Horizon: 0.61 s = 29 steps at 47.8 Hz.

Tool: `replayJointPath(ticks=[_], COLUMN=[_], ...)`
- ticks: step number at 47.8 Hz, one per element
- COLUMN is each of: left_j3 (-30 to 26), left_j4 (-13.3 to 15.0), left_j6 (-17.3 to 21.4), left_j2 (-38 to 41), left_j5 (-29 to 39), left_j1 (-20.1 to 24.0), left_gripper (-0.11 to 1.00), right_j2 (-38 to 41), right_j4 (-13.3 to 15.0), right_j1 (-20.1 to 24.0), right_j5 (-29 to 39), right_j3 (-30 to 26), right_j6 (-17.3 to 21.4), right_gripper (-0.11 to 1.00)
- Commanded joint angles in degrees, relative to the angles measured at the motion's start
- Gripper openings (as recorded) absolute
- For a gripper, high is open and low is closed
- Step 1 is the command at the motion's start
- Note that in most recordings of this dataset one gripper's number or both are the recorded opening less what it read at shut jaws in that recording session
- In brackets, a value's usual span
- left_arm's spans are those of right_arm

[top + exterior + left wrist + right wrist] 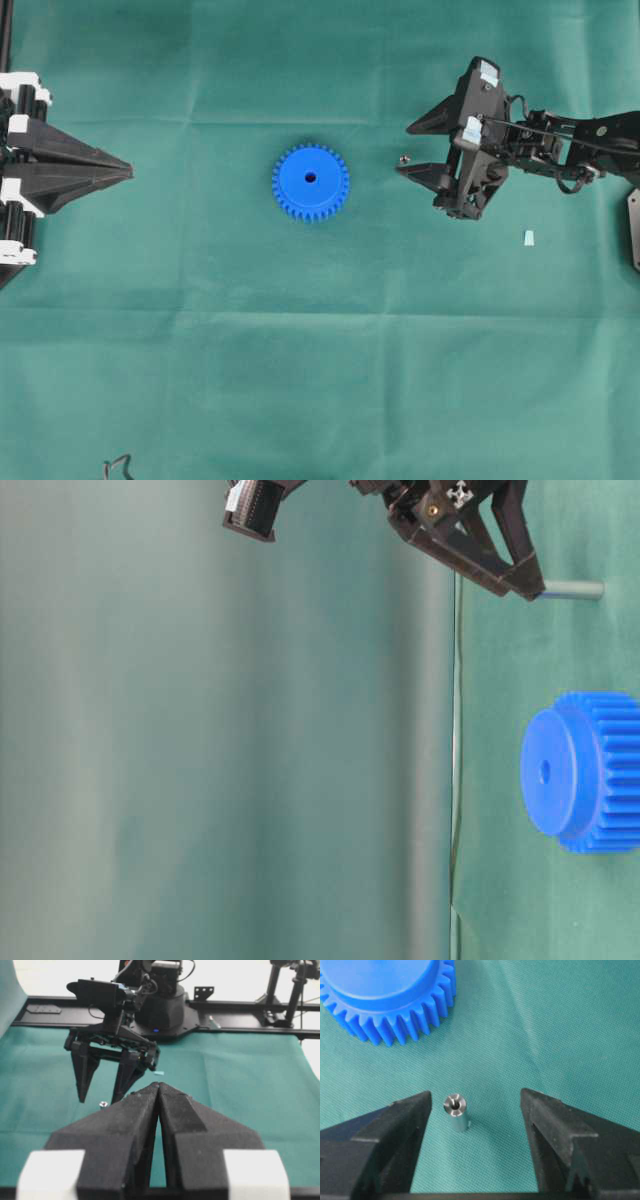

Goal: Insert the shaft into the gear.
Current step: 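Close the right gripper on the silver shaft and lift it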

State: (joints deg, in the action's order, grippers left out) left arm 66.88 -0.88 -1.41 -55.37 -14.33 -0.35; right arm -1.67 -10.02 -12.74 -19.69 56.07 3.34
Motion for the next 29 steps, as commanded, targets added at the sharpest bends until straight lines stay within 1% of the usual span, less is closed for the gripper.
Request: replayJointPath(ticks=[1,3,9,12,29], left_j3=[-1.49,-1.49,-1.49,-1.49,-1.49], left_j4=[-0.09,-0.09,-0.09,-0.09,-0.09], left_j6=[-0.09,-0.09,-0.09,-0.09,-0.09], left_j2=[0.26,0.26,0.18,0.09,0.09], left_j5=[-0.09,0.0,0.09,0.18,0.62], left_j1=[-0.09,-0.09,-0.18,-0.18,-0.09], left_gripper=[0.0,0.0,0.0,0.0,0.0], right_j2=[-0.35,-0.26,-0.26,-0.26,-0.88], right_j4=[0.18,0.26,0.44,0.44,0.44], right_j1=[0.09,0.35,0.88,1.05,1.05], right_j5=[-0.18,0.0,0.35,0.53,1.41], right_j3=[-1.14,-1.23,-1.23,-1.23,-2.37], right_j6=[-0.09,-0.18,-0.26,-0.26,-0.35], right_gripper=[0.67,0.59,0.28,0.17,0.17])
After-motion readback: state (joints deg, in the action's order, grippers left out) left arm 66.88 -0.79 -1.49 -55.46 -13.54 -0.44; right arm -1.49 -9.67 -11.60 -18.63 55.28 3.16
